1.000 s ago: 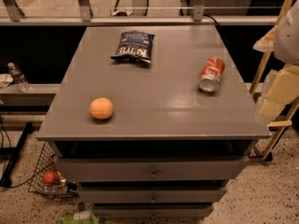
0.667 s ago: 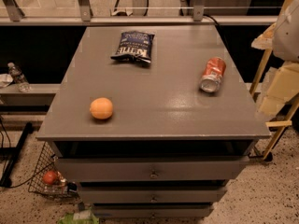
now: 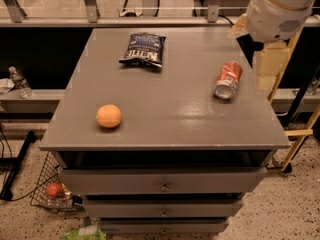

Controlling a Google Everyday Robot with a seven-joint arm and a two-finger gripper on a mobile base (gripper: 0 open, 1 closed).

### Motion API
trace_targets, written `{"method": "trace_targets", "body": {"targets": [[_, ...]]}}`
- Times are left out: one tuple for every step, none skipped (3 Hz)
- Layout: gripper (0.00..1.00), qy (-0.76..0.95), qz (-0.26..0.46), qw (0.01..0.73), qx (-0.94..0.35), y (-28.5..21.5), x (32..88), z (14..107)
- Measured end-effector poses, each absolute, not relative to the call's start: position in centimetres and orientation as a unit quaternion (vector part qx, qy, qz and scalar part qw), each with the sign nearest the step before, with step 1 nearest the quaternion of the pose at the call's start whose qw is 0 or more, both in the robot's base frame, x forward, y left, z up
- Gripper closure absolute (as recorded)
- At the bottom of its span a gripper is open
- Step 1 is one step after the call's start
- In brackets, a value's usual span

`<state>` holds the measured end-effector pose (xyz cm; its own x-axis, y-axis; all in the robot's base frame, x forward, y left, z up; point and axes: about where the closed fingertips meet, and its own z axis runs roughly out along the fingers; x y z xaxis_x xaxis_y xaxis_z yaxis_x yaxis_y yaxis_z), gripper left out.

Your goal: Place coke can upright

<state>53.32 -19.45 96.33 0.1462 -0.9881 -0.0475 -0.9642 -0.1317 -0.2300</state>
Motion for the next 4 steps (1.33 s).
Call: {"method": "trace_targets", "body": {"targets": [[0.0,0.609,-0.07,0.113,-0.782,-18.5,55.0,96.5],[0.0,0.609,-0.075,0.12,-0.781,-18.2,55.7,96.5],[0.0,0.586,-0.083,0.134,-0.795,-18.4,56.8,96.2],[0.0,0.53,-0.123,0.124,-0.83,-20.0,59.6,95.1]]}}
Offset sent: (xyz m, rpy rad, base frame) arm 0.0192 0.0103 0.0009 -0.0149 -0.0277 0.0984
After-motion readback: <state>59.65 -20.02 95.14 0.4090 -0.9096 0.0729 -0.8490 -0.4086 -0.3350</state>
